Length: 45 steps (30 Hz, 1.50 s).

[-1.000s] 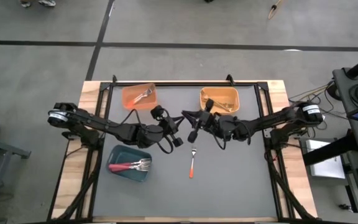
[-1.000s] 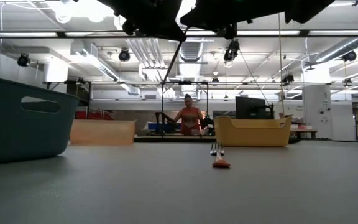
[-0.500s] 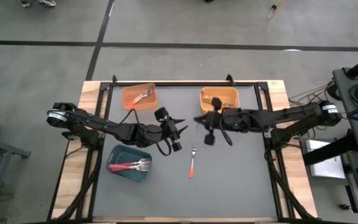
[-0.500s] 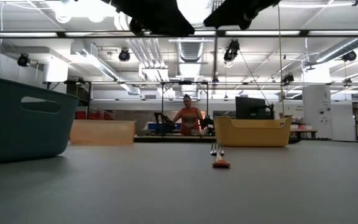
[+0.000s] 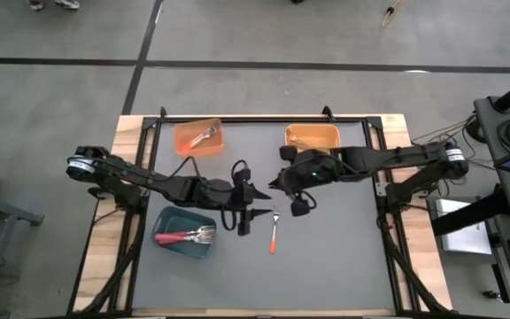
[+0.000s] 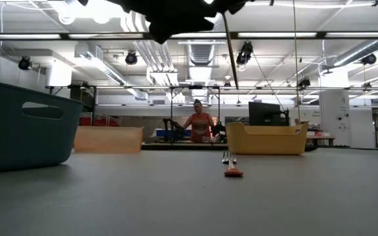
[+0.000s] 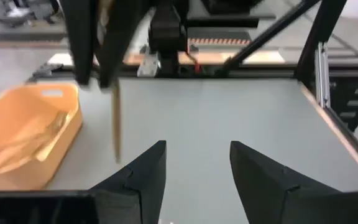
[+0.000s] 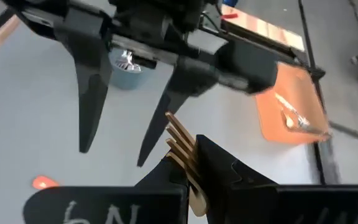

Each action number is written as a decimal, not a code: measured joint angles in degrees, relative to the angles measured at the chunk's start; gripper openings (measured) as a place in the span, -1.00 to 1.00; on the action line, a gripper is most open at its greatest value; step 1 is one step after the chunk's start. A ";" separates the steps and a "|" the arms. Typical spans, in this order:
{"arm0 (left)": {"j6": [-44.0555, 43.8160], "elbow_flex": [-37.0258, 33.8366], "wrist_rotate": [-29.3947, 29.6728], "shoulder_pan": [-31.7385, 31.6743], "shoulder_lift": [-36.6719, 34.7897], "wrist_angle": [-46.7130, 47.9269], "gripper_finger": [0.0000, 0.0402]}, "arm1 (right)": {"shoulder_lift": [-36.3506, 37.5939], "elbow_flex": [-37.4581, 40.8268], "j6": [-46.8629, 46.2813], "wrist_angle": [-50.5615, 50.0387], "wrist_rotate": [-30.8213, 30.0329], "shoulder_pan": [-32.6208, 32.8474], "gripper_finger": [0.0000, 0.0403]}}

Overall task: Sort silverware by color (type)
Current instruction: Put the gold fork into the yellow bin

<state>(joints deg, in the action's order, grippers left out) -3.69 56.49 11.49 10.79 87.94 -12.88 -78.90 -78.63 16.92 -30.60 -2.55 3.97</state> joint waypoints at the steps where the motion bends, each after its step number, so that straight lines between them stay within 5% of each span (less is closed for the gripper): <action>1: -0.29 0.00 0.00 0.00 0.00 0.95 -0.20 | -0.65 -1.16 1.06 -0.84 0.01 0.00 -0.96; 19: -2.37 -0.55 0.10 0.12 -1.22 10.36 -0.16 | 0.30 -2.04 1.36 -5.24 0.25 0.00 -0.96; 26: 0.21 -4.94 -0.07 2.48 -1.63 2.09 -0.16 | 3.06 5.34 -1.51 0.63 2.63 0.00 -0.96; 31: -2.28 -11.78 -0.05 3.16 -1.77 -12.80 -0.16 | 4.42 11.59 -2.66 15.75 3.11 0.00 -0.96; 36: -3.20 -17.29 7.41 2.99 -1.75 -27.36 -0.16 | 2.02 13.27 -3.06 22.31 4.43 0.07 -0.96; 45: -2.88 -17.86 10.41 2.36 -0.82 -28.62 -0.16 | -2.78 8.21 -1.15 23.79 5.96 0.15 -0.96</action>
<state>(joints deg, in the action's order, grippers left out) -6.57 38.63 21.90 13.15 87.12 -41.49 -81.68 -70.42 15.77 -6.81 3.41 4.12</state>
